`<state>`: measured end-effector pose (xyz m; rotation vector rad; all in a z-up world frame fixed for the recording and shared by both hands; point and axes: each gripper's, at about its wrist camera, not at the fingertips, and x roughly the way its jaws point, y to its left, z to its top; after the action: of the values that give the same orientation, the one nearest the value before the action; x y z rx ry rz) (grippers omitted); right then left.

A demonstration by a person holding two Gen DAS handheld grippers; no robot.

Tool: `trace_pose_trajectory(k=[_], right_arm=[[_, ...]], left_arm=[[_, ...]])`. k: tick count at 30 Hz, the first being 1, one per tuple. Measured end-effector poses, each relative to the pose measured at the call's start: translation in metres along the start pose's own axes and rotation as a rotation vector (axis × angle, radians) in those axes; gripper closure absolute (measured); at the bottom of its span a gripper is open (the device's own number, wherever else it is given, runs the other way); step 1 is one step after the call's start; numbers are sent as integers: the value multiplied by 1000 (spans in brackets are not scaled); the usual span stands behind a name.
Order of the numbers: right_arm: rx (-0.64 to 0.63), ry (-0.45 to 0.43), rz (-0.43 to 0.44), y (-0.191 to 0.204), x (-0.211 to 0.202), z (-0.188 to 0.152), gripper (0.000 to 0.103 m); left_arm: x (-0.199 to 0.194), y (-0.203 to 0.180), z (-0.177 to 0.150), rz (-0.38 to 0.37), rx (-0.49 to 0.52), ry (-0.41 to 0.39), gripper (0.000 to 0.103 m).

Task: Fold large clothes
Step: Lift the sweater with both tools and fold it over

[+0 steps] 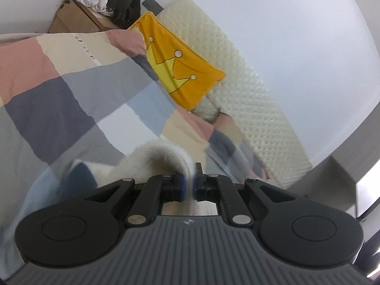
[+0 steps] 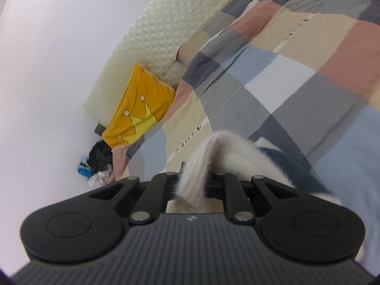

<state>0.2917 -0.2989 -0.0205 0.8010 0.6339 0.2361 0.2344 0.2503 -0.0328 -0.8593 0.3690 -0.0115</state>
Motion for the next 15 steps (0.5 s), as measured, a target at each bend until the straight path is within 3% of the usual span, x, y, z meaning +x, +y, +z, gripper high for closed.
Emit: trace_pose_trajectory(k=[3, 9, 12, 15], right_arm=[[-18, 16, 3, -9, 33, 0, 90], [42, 89, -10, -30, 93, -2, 89], [61, 95, -10, -40, 109, -9, 89], [62, 96, 19, -47, 128, -7, 89]], left_arm=[[31, 27, -3, 10, -7, 4, 95], [87, 80, -9, 39, -135, 29, 95], [102, 88, -12, 66, -95, 24, 95], [117, 96, -5, 41, -96, 20, 95]])
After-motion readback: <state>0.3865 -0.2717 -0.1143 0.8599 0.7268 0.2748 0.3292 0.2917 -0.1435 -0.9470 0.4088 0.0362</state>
